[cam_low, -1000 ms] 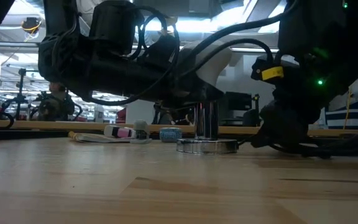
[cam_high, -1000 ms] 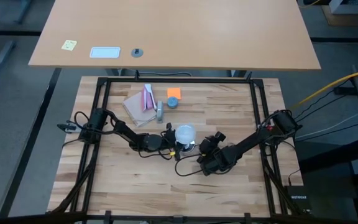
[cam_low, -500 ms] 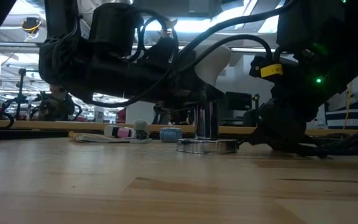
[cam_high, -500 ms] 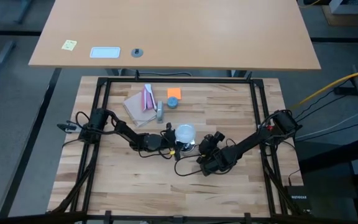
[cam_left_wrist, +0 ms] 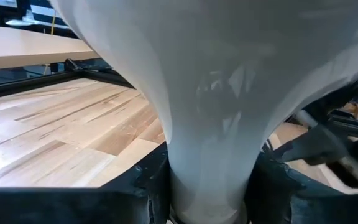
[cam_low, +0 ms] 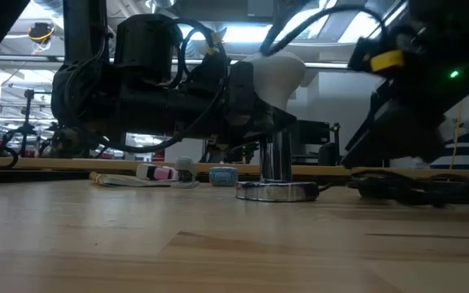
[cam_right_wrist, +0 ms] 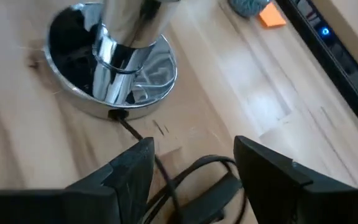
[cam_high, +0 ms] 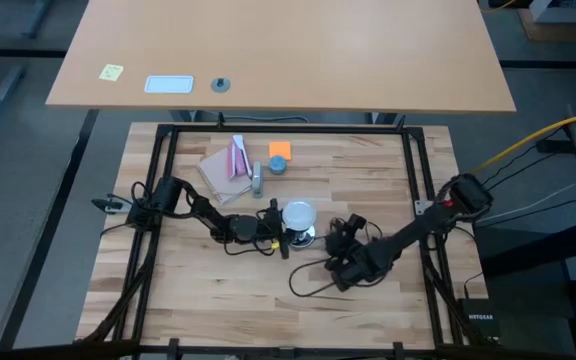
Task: Screw lightbulb
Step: Remove the white lightbulb from the silver lamp
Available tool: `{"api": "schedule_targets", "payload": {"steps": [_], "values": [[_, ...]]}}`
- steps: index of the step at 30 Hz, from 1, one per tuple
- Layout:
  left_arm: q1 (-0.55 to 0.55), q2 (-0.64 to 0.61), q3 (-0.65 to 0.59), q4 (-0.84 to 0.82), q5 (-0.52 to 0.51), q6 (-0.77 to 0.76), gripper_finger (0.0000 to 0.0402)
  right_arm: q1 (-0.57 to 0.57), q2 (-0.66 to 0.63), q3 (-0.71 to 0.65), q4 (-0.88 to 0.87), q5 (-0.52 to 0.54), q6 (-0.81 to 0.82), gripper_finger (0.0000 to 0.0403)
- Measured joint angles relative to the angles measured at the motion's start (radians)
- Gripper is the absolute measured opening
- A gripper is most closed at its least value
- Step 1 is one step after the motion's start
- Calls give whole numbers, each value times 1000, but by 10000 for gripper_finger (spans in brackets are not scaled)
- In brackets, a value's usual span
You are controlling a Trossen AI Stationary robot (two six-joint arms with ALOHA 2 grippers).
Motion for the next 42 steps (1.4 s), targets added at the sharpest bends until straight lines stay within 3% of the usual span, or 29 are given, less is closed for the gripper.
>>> {"api": "schedule_targets", "payload": {"steps": [6, 14, 23, 36, 42], "values": [[-1, 0, -1, 1, 17, 11, 141, 25, -15, 0, -24, 80, 6, 225], [-2, 0, -1, -1, 24, 24, 148, -82, -12, -6, 16, 83, -46, 225], [-2, 0, -1, -1, 24, 28, 148, -151, -11, -98, 369, -22, -280, 225], [-2, 1, -1, 0, 24, 28, 143, -149, -7, -169, 579, -123, -317, 225], [-2, 1, -1, -1, 24, 29, 145, -148, 74, -166, 718, -159, -332, 224]]}}
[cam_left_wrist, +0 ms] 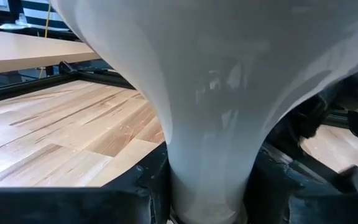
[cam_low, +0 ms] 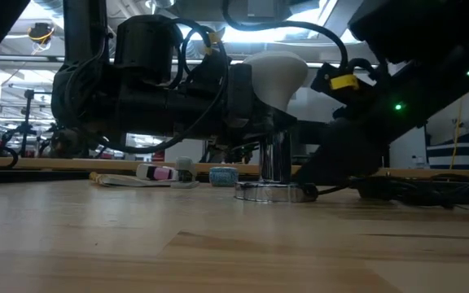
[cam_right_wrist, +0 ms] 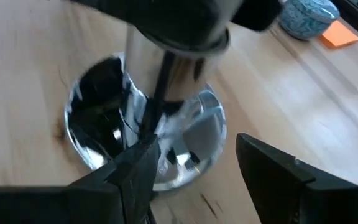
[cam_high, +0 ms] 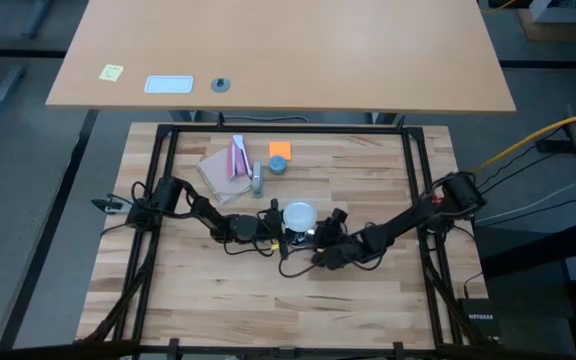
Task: Screw lightbulb
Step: Remove the white lightbulb from the silver lamp
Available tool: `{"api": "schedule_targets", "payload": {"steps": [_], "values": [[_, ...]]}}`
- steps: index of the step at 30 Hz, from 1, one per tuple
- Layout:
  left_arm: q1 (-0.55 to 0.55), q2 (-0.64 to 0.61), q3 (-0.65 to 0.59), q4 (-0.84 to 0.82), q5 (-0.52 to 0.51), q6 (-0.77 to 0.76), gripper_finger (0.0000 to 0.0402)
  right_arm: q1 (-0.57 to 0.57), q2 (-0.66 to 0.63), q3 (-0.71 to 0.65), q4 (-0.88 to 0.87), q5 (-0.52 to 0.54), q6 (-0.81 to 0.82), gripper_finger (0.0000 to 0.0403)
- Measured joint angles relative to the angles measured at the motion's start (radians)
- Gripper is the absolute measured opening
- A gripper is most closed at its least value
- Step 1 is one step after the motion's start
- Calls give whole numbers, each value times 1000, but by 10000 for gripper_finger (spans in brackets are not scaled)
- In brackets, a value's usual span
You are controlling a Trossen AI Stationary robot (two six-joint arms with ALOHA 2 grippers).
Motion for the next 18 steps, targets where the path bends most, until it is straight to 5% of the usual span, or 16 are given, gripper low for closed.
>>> {"api": "schedule_targets", "payload": {"steps": [6, 18], "values": [[0, 0, -1, 2, -1, 0, 150, 1, 34, 3, 58, 5, -3, 185], [0, 0, -1, 2, -3, 17, 152, 4, 37, 1, 97, -105, -4, 10]]}}
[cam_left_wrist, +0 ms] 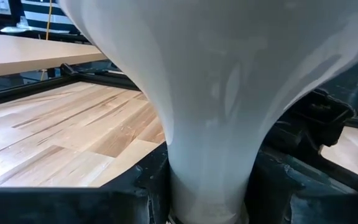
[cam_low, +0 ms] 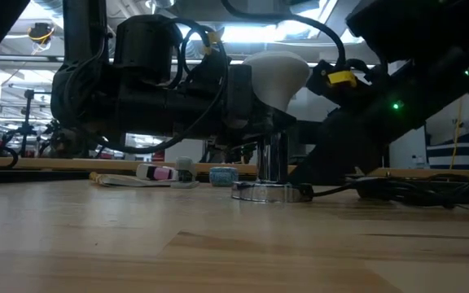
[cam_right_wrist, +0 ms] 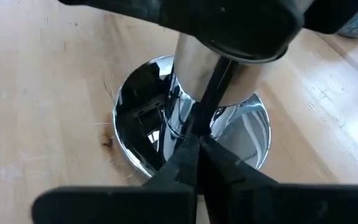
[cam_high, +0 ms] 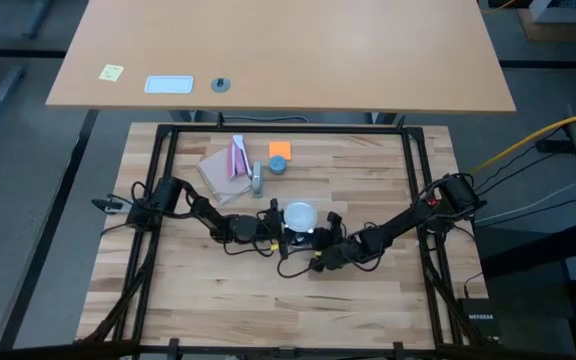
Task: Screw lightbulb
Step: Remove the white lightbulb from the silver lamp
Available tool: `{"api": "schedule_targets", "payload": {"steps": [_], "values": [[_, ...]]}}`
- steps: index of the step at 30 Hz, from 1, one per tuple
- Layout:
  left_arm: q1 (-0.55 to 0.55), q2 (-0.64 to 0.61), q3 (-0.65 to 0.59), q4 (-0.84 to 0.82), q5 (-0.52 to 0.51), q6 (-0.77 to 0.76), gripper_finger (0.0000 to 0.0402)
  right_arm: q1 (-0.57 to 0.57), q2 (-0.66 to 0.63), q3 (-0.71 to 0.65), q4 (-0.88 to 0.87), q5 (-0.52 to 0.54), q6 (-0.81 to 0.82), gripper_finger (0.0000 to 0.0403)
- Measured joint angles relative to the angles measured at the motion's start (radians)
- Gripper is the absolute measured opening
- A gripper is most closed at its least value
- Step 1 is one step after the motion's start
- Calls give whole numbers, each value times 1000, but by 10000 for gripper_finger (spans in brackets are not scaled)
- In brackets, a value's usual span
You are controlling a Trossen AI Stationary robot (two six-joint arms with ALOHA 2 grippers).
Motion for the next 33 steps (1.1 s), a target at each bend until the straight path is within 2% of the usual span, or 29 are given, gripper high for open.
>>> {"api": "schedule_targets", "payload": {"steps": [4, 7, 11, 14, 17, 20, 23, 25, 30, 33], "values": [[0, 0, 0, 0, -22, 6, 152, 22, 5, -3, 70, 25, 41, 20], [0, 0, 0, 0, -30, 6, 152, 40, 7, -1, 116, -6, 110, 26], [0, 0, 1, 0, -32, 6, 152, 47, 8, 9, 119, -2, 128, 10], [0, 0, 1, 0, -33, 6, 152, 49, 2, 20, 124, 69, 31, 5], [-4, 0, 1, 0, -35, 7, 152, 49, -26, 21, 100, 157, 0, 11], [-11, 0, 1, 0, -39, 8, 152, 48, -66, 22, 7, 215, -1, 10], [-18, 0, 1, -1, -42, 8, 153, 32, -91, 22, -83, 227, 0, 4], [-22, 0, 1, 0, -44, 5, 153, 15, -91, 22, -121, 211, 4, 6], [-30, 1, 0, 3, -49, 6, 153, -74, -68, 22, -149, 76, 4, 6], [-30, 1, 0, 2, -49, 5, 153, -117, -50, 23, -146, 46, -1, 3]]}}
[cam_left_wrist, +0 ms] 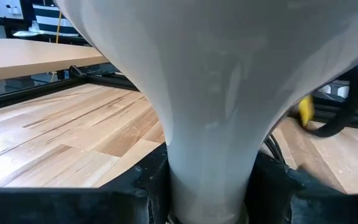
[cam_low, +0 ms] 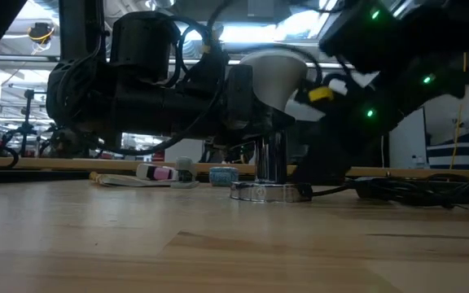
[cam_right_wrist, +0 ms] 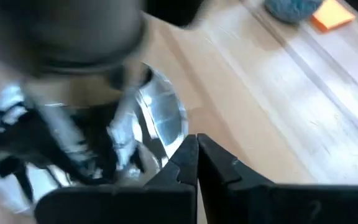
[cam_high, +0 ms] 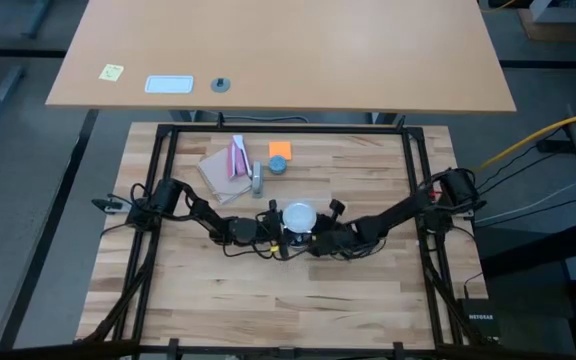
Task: Screw lightbulb
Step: Remove the white lightbulb from the silver lamp
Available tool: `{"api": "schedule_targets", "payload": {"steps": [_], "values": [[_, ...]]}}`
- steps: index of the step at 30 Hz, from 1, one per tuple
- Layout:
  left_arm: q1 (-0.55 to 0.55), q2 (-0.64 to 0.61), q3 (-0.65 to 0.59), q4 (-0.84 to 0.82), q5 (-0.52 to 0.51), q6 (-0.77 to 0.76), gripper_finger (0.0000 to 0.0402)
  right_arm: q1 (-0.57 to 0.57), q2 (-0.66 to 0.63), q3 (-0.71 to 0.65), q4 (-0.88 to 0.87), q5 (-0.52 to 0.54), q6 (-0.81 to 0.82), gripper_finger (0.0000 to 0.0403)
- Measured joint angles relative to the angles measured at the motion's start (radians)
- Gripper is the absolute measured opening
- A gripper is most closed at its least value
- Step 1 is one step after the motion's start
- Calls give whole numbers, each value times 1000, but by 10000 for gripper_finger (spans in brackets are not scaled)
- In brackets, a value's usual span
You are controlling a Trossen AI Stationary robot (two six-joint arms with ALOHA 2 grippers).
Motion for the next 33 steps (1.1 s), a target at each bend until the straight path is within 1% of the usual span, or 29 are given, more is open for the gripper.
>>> {"api": "schedule_targets", "payload": {"steps": [4, 14, 18, 25, 33], "values": [[0, 0, 0, -2, 2, -1, 153, -21, 12, -2, -5, -48, -1, 5], [3, -1, 0, -1, 17, 2, 153, 0, 11, -3, 12, -106, -14, 8], [3, -2, -1, -1, 35, 4, 153, 29, 11, -3, 25, -131, 39, 8], [0, -2, 1, 2, 49, 3, 153, 109, 11, -3, 26, -93, 142, 9], [3, -2, 1, 2, 19, 6, 153, 180, 11, -3, 41, -15, 260, 9]]}}
